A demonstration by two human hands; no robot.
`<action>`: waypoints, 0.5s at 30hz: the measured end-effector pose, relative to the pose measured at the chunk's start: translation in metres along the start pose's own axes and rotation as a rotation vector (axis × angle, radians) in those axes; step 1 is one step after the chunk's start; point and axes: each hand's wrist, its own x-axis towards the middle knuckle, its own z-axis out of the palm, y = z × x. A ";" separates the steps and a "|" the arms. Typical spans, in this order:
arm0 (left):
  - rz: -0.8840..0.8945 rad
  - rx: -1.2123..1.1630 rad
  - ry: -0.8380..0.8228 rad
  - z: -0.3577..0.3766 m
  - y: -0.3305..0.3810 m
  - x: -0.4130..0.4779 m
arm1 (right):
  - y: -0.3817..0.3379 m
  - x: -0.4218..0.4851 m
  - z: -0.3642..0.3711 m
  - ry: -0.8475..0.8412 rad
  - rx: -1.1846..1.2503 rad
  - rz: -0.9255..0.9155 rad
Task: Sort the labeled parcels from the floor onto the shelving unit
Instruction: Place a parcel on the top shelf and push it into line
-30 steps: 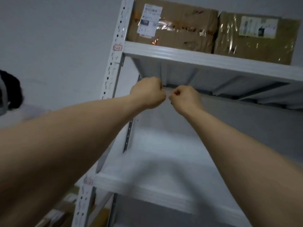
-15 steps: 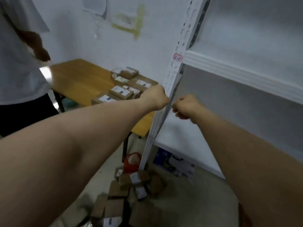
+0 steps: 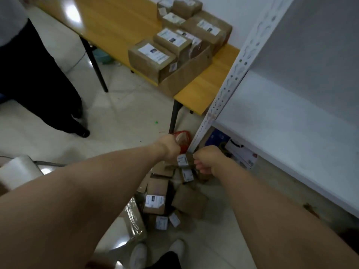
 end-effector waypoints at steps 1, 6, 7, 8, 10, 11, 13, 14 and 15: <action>-0.003 -0.036 -0.019 0.006 -0.012 0.005 | 0.006 0.011 0.009 -0.010 -0.004 0.018; -0.135 -0.247 0.013 0.033 -0.075 0.037 | 0.028 0.056 0.055 -0.062 -0.017 0.078; -0.180 -0.259 0.026 0.038 -0.090 0.045 | 0.032 0.064 0.066 -0.081 -0.023 0.078; -0.220 -0.260 0.041 0.044 -0.106 0.053 | 0.036 0.073 0.077 -0.098 -0.038 0.075; -0.287 -0.260 0.071 0.059 -0.143 0.065 | 0.044 0.092 0.107 -0.143 -0.066 0.071; -0.309 -0.270 0.085 0.066 -0.162 0.071 | 0.048 0.104 0.124 -0.170 -0.059 0.068; -0.364 -0.309 0.124 0.085 -0.204 0.085 | 0.057 0.128 0.162 -0.193 -0.076 0.072; -0.405 -0.323 0.150 0.096 -0.226 0.091 | 0.064 0.138 0.183 -0.212 -0.081 0.076; -0.448 -0.340 0.178 0.108 -0.248 0.098 | 0.070 0.147 0.203 -0.238 -0.070 0.098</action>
